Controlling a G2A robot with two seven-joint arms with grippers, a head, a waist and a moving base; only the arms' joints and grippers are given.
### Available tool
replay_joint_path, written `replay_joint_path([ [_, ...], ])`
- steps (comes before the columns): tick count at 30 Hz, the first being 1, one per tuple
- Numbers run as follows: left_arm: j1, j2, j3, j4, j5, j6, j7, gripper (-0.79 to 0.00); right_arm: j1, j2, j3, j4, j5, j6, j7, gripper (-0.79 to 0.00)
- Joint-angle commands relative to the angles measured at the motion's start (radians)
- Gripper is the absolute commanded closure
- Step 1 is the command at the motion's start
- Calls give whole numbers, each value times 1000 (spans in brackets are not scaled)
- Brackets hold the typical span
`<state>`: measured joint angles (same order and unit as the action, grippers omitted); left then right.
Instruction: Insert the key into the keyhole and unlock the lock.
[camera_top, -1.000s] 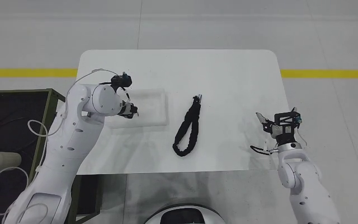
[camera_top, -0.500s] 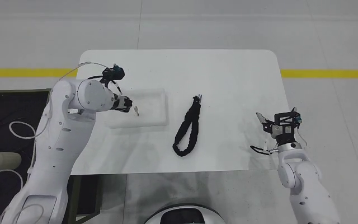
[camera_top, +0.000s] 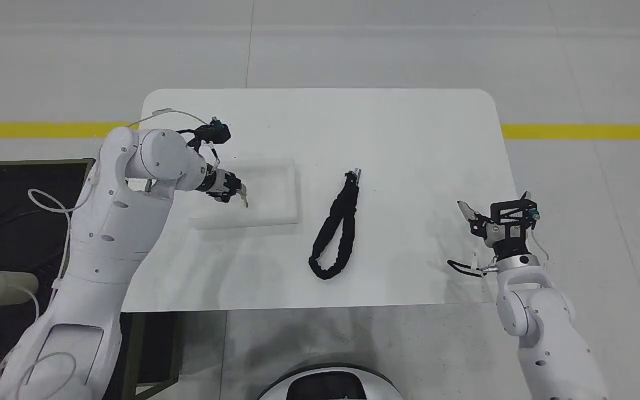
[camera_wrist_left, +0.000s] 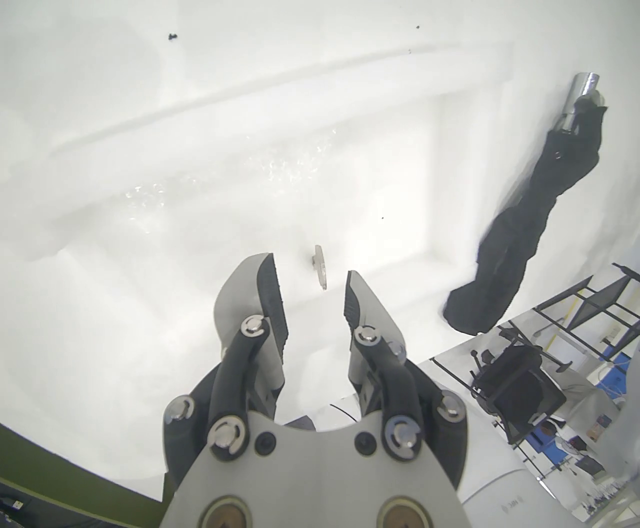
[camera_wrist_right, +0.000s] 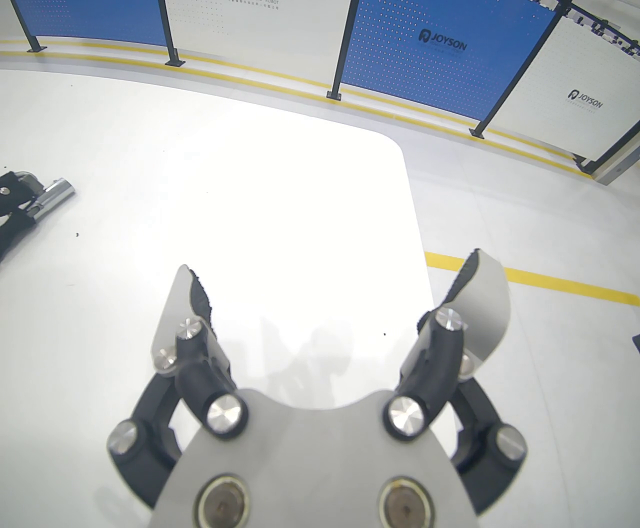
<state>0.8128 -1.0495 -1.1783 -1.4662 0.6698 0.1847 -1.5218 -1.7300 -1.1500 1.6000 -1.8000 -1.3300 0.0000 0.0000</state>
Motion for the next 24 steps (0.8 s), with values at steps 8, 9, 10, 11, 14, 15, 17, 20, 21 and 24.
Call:
replay_joint_path([
  [8,-41,-18,64,72,20,0,21,-194,0,0,0,0,0,0,0,-785],
  [9,-45,-19,69,76,26,1,24,-175,0,0,0,0,0,0,0,-785],
  [10,-46,-20,70,78,28,3,25,-151,0,0,0,0,0,0,0,-785],
  [11,-48,-21,73,82,30,4,24,-102,0,0,0,0,0,0,0,-785],
  [14,-51,-23,76,86,41,9,22,0,0,0,0,0,0,0,0,-785],
  [15,-52,-23,75,85,43,10,20,0,0,0,0,0,0,0,0,-785],
  [17,-54,-23,66,76,37,10,10,0,0,0,0,0,0,0,0,-785],
  [20,-52,-17,43,36,48,16,-8,0,0,0,0,0,0,0,0,-785],
  [21,-47,-15,35,18,51,18,-14,0,0,0,0,0,0,0,0,-785],
  [24,-30,-3,22,-49,99,36,-14,0,0,0,0,0,0,0,0,-785],
])
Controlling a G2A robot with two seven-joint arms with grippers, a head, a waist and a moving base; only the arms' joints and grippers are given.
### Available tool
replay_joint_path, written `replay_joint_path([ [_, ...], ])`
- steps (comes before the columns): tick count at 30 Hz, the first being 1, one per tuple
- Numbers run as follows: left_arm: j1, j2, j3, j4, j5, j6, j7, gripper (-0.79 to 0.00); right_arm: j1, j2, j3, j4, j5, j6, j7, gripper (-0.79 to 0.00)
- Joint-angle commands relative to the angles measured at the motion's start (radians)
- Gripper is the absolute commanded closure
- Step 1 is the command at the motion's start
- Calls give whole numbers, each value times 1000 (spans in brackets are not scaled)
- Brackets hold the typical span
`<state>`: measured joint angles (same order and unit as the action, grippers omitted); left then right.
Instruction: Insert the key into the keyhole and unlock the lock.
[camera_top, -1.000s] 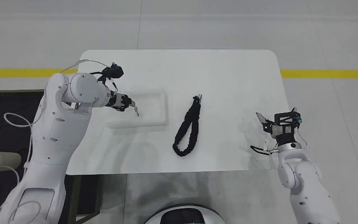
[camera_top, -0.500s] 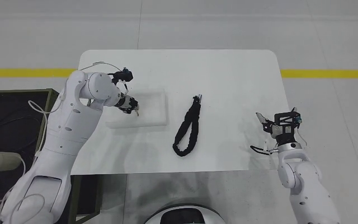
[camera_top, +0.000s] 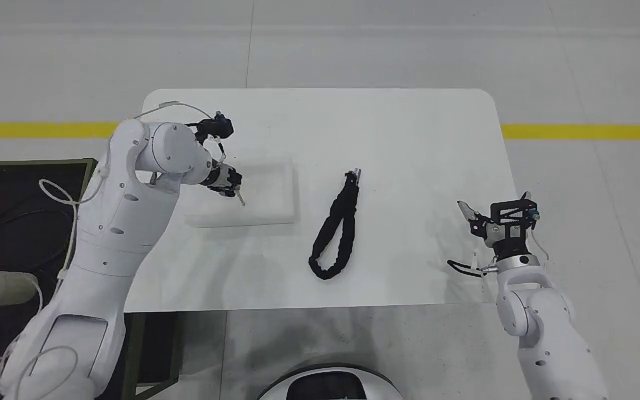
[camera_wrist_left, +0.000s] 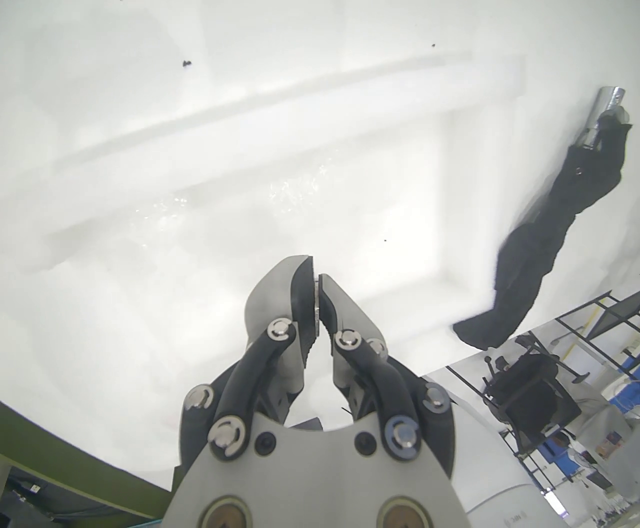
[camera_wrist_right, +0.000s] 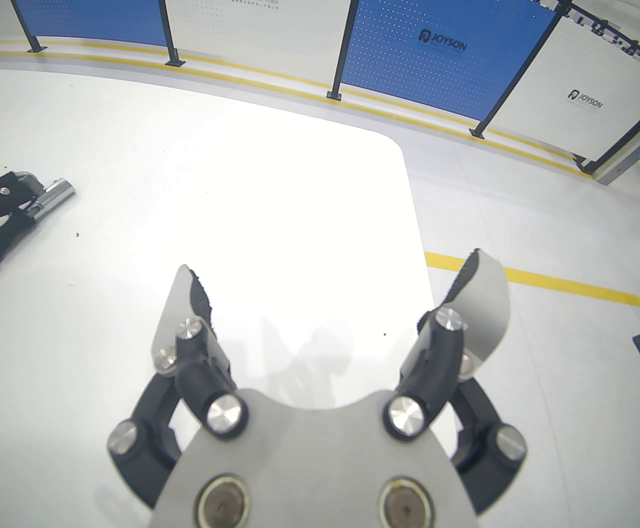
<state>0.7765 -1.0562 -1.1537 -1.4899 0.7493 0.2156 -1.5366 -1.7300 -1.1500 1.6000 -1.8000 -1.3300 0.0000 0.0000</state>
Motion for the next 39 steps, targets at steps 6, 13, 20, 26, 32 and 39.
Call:
replay_joint_path([
  [6,48,28,-60,-152,79,65,3,0,0,0,0,0,0,0,0,-785],
  [13,128,30,-224,-134,-175,68,168,0,0,0,0,0,0,0,0,-785],
  [20,256,9,-363,-2,-662,-45,428,0,0,0,0,0,0,0,0,-785],
  [26,274,-9,-341,137,-901,-152,472,0,0,0,0,0,0,0,0,-785],
  [32,278,-12,-344,160,-948,-179,468,0,0,0,0,0,0,0,0,-785],
  [39,278,-12,-344,160,-948,-179,468,0,0,0,0,0,0,0,0,-785],
])
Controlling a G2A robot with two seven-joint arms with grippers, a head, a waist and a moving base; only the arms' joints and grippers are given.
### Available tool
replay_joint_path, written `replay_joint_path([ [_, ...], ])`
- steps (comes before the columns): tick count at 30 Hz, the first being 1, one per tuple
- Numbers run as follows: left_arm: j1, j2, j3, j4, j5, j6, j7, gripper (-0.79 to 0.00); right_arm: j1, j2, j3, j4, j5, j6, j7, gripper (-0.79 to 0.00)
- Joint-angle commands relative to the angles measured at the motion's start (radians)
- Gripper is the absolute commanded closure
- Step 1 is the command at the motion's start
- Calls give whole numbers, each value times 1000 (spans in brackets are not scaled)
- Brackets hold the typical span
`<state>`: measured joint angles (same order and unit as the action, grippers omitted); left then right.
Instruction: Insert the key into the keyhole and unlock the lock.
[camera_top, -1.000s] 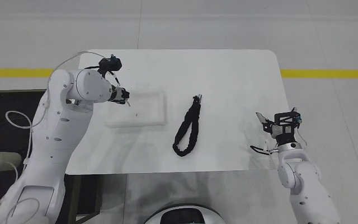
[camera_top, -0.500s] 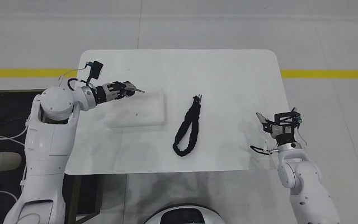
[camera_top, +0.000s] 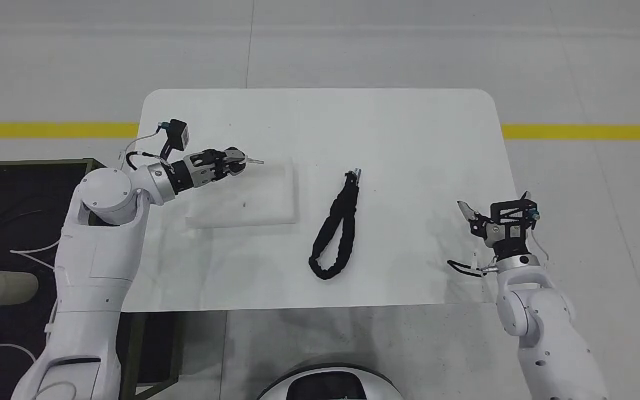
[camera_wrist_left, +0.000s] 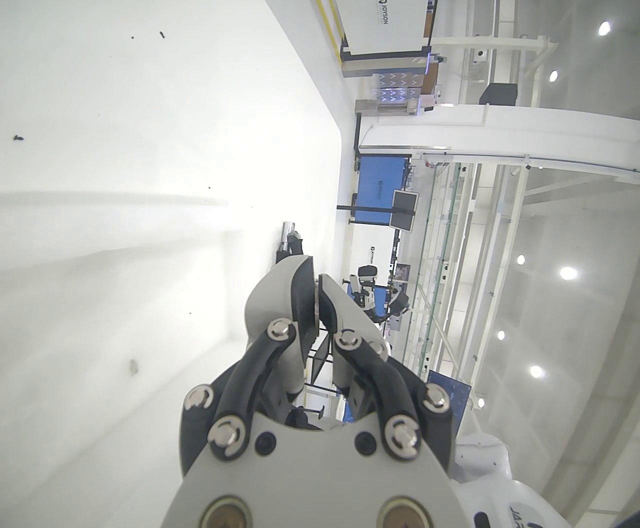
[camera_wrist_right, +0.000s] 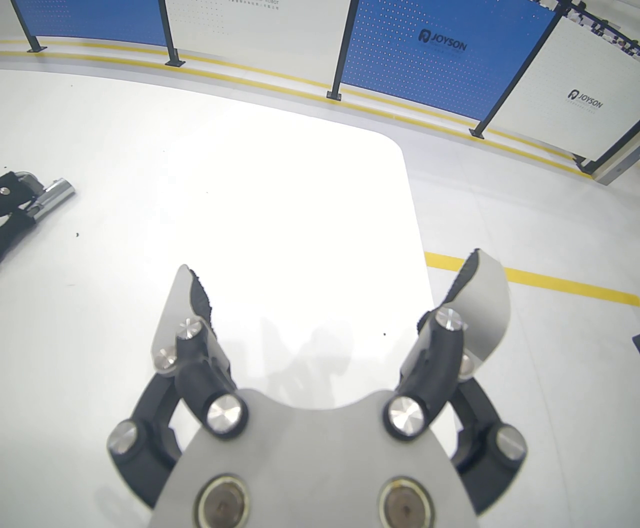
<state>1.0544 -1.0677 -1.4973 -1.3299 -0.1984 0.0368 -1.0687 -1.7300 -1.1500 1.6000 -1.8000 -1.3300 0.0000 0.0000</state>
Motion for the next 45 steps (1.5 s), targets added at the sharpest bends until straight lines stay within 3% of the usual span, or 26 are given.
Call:
replay_joint_path([
  [1,0,0,0,0,0,0,0,0,0,0,0,0,0,0,0,-785],
  [5,0,0,0,0,0,0,0,0,2,-3,-17,-38,74,-48,49,-785],
  [7,0,0,0,0,0,0,0,0,23,-6,-35,-132,180,-70,174,-785],
  [11,0,0,0,0,0,0,0,0,126,-16,-148,-286,290,-16,507,-785],
  [14,0,0,0,0,0,0,0,0,252,-29,-263,-319,349,75,759,-785],
  [17,0,0,0,0,0,0,0,0,384,-46,-399,-297,301,143,918,-785],
  [24,0,0,0,0,0,0,0,0,590,-111,-669,-121,164,271,1084,-785],
  [32,0,0,0,0,0,0,0,0,711,-201,-767,68,179,372,1097,-785],
  [33,0,0,0,0,0,0,0,0,717,-208,-768,83,188,374,1096,-714],
  [35,0,0,0,0,0,0,0,0,738,-224,-776,137,137,386,1079,-696],
  [37,0,0,0,0,0,0,0,0,746,-241,-781,174,130,392,1076,-628],
  [38,0,0,0,0,0,0,0,0,750,-249,-783,188,120,385,1073,-379],
  [40,0,0,0,0,0,0,0,0,751,-262,-780,213,94,386,1059,-179],
  [41,0,0,0,0,0,0,0,0,750,-268,-781,225,60,391,1054,-37],
  [42,0,0,0,0,0,0,0,0,747,-273,-779,234,29,400,1055,0],
  [45,0,0,0,0,0,0,0,0,734,-285,-767,250,-72,408,1069,0],
])
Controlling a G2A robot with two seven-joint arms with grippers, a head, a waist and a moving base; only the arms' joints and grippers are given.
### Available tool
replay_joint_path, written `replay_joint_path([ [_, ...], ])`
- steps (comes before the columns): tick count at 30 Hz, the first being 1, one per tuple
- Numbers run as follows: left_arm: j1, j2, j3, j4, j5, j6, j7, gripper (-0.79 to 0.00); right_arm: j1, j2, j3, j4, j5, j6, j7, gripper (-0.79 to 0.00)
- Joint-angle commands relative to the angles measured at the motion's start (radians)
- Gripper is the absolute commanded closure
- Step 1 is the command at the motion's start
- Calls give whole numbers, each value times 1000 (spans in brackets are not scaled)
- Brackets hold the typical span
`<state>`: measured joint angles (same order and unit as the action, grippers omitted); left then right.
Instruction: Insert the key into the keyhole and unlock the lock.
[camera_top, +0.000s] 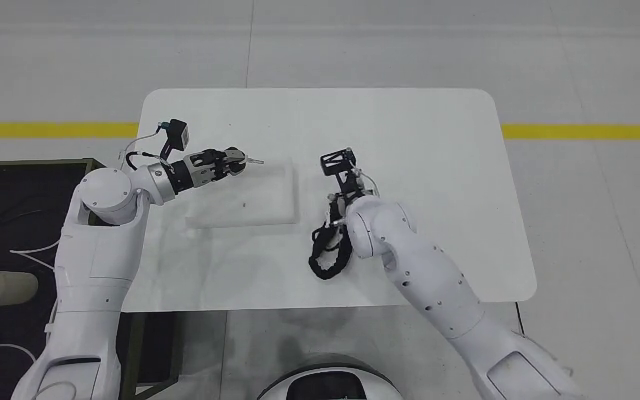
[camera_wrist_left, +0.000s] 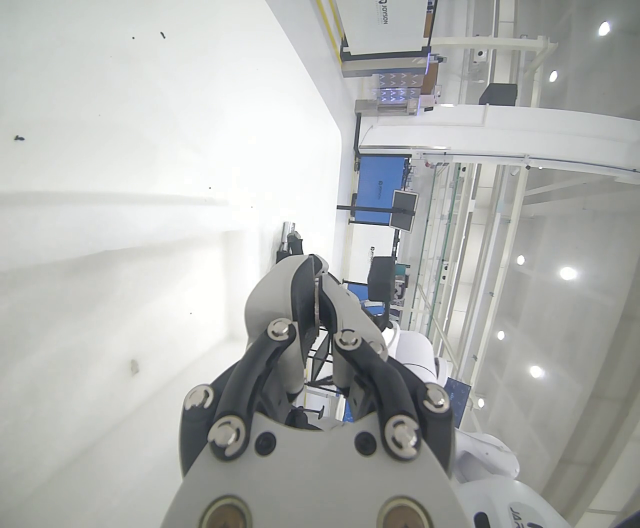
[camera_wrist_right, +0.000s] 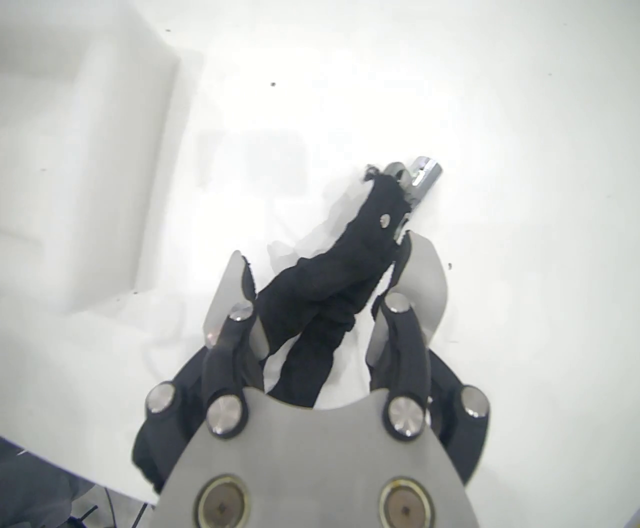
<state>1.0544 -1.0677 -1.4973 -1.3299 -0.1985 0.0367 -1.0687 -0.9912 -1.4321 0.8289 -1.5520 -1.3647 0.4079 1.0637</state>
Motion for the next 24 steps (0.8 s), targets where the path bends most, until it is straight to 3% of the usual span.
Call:
replay_joint_path([
  [1,0,0,0,0,0,0,0,0,-14,-7,17,-13,-40,5,10,0],
  [8,0,0,0,0,0,0,0,0,-111,-15,144,-138,-57,-53,62,0],
  [14,0,0,0,0,0,0,0,0,-188,-20,308,-260,196,-144,79,0],
  [15,0,0,0,0,0,0,0,0,-198,-21,343,-266,273,-163,89,0],
  [21,0,0,0,0,0,0,0,0,-206,-23,408,-214,394,-205,105,0],
  [24,0,0,0,0,0,0,0,0,-204,-23,412,-194,382,-210,83,0],
])
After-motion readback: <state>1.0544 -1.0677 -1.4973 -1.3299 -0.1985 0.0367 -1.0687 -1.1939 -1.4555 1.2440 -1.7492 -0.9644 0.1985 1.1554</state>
